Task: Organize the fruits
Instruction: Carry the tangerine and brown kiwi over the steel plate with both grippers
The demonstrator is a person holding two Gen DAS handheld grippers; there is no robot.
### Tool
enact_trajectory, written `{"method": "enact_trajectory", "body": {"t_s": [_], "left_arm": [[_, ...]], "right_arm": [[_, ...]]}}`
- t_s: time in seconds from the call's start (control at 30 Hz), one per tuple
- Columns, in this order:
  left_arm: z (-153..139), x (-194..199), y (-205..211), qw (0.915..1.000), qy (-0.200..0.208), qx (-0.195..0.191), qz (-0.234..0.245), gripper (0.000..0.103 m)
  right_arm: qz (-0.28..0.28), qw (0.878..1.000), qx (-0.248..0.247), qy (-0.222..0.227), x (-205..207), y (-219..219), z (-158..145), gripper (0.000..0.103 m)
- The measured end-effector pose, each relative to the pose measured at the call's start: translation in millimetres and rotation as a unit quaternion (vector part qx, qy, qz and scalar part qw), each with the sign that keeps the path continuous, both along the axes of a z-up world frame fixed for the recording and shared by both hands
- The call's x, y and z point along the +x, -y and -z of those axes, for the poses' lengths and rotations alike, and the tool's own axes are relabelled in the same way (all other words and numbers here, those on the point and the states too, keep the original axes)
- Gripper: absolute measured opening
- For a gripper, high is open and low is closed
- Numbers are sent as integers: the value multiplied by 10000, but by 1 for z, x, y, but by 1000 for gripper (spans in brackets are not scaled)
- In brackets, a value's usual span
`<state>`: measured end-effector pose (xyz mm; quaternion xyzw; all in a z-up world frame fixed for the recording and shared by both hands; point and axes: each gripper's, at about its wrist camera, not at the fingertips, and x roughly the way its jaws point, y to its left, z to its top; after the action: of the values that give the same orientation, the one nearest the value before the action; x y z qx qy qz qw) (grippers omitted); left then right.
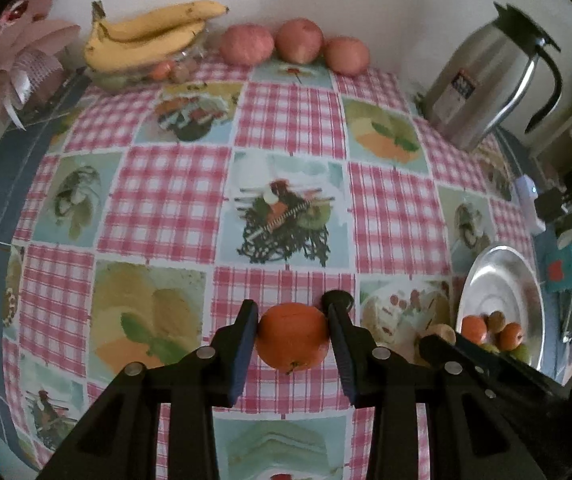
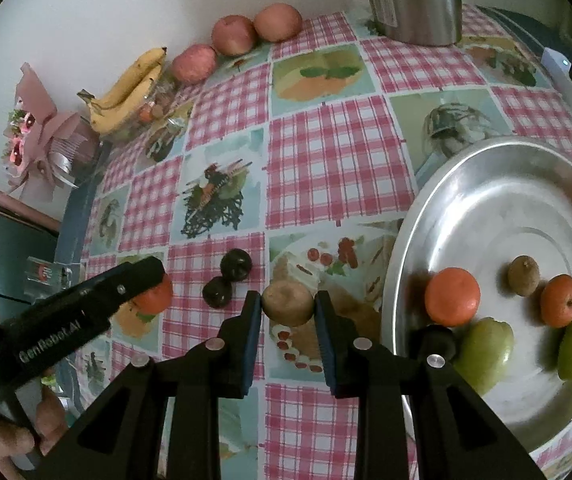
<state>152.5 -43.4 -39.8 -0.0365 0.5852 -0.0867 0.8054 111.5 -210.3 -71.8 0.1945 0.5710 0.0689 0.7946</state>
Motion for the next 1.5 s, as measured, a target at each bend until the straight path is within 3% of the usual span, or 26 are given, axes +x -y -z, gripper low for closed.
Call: {"method": "enact_trajectory", "body": {"t_s": [0.33,0.67,0.87,1.17,1.37,1.5], "left_arm": [[-7,0,16,9998,140,-39,130,39],[-16,-5,48,9987,259,-83,422,39],[-21,-15,84,9960,295,-196,825,39],[-22,-37,140,9876,294,-363,1498,39],[-10,-41,169,9830,331,-452,1748,39],[-3,-34,178,9827,655,-450,1673,39]], "right_arm": [[104,9999,-27,-14,-5,7,-3,28],[604,9981,-126,18,-13,41,-9,28],[1301,9910,-306,31,-28,86,-12,28],[2365,9703,-504,-37,-63,155,-8,28],[2662,9625,-524,-46,-72,175,-3,28],[2702,9610,-594,33,-67,178,1,28]]}}
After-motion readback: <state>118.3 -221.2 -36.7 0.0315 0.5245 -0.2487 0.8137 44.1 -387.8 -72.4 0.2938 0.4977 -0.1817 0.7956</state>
